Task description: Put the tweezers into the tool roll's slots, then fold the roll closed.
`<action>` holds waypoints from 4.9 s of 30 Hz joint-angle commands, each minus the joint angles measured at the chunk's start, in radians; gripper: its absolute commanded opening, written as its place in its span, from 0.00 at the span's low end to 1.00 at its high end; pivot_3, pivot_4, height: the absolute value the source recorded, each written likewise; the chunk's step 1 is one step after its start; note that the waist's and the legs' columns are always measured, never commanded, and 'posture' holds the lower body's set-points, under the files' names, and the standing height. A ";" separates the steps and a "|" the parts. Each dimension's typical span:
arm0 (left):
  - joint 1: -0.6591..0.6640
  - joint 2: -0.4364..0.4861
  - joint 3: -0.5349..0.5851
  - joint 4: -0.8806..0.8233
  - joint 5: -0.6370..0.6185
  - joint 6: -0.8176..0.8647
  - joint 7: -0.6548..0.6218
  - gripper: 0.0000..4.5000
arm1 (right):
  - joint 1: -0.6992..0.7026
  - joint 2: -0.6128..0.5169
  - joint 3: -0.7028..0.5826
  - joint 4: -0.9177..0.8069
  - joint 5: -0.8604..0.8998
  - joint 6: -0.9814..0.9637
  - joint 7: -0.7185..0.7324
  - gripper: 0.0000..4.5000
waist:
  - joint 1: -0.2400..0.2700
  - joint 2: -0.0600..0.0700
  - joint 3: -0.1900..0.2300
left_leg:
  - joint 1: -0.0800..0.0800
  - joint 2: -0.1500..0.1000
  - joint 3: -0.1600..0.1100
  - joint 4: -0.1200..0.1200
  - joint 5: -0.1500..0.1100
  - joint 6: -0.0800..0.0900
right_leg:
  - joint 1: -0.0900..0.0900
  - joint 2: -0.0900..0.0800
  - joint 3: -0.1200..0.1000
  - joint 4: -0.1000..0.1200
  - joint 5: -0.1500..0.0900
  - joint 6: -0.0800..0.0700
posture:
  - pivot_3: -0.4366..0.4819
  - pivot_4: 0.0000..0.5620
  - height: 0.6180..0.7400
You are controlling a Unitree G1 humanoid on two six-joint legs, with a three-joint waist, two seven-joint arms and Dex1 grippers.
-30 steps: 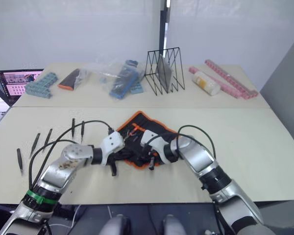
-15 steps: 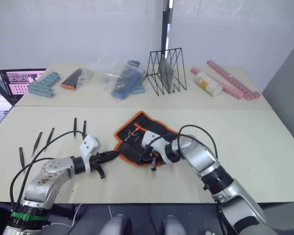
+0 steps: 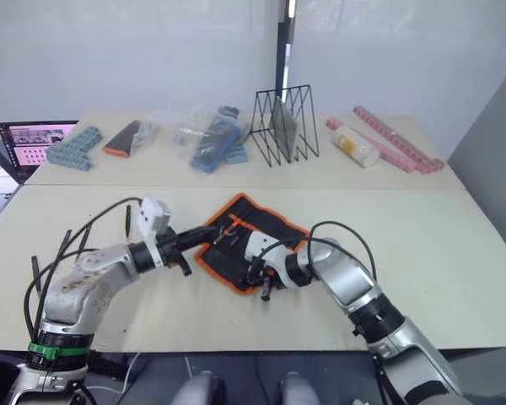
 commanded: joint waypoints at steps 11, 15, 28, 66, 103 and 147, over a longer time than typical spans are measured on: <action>0.022 -0.033 -0.054 0.156 0.113 -0.140 0.012 0.00 | 0.138 0.025 -0.047 -0.017 0.055 -0.297 0.087 0.00 | 0.002 0.000 0.000 | -0.003 0.000 0.000 0.001 0.000 0.000 | -0.001 -0.001 -0.001 -0.001 0.000 0.000 | 0.48 0.27 0.55; 0.023 -0.032 -0.060 0.180 0.126 -0.156 0.007 0.00 | 0.151 0.013 -0.023 0.043 0.033 -0.233 0.091 0.00 | 0.003 0.000 0.000 | -0.003 0.000 -0.001 0.001 0.000 0.000 | -0.001 -0.001 -0.001 -0.001 0.000 0.000 | 0.48 0.27 0.55; 0.021 -0.033 -0.062 0.195 0.125 -0.175 -0.007 0.00 | 0.093 0.028 -0.183 -0.082 0.299 -0.027 0.160 0.00 | 0.004 0.000 0.000 | -0.002 0.000 -0.002 0.001 0.000 0.000 | 0.000 -0.001 -0.001 -0.001 0.000 0.000 | 0.48 0.27 0.55; 0.017 0.012 0.053 0.198 0.033 -0.311 -0.128 0.00 | 0.172 -0.014 -0.265 -0.003 0.314 -0.144 0.189 0.00 | 0.004 0.004 -0.001 | 0.004 0.001 -0.002 -0.004 0.000 0.000 | 0.010 -0.001 -0.001 -0.013 -0.001 0.002 | 0.48 0.27 0.55; 0.731 -0.014 0.645 -0.139 -0.078 -0.402 0.169 1.00 | 0.021 -0.158 -0.778 0.617 0.394 -0.289 0.064 1.00 | 0.000 0.004 0.001 | -0.002 0.004 0.012 -0.008 0.000 0.000 | 0.000 -0.001 0.005 -0.013 -0.001 0.001 | 0.48 0.27 0.55; 0.792 -0.074 0.779 -0.305 -0.223 -0.077 0.771 1.00 | -0.285 0.039 -0.296 0.276 0.269 -0.240 0.445 1.00 | -0.001 -0.001 0.003 | -0.004 0.009 0.014 -0.005 -0.001 0.000 | -0.004 0.000 0.004 -0.012 0.000 0.000 | 0.48 0.27 0.55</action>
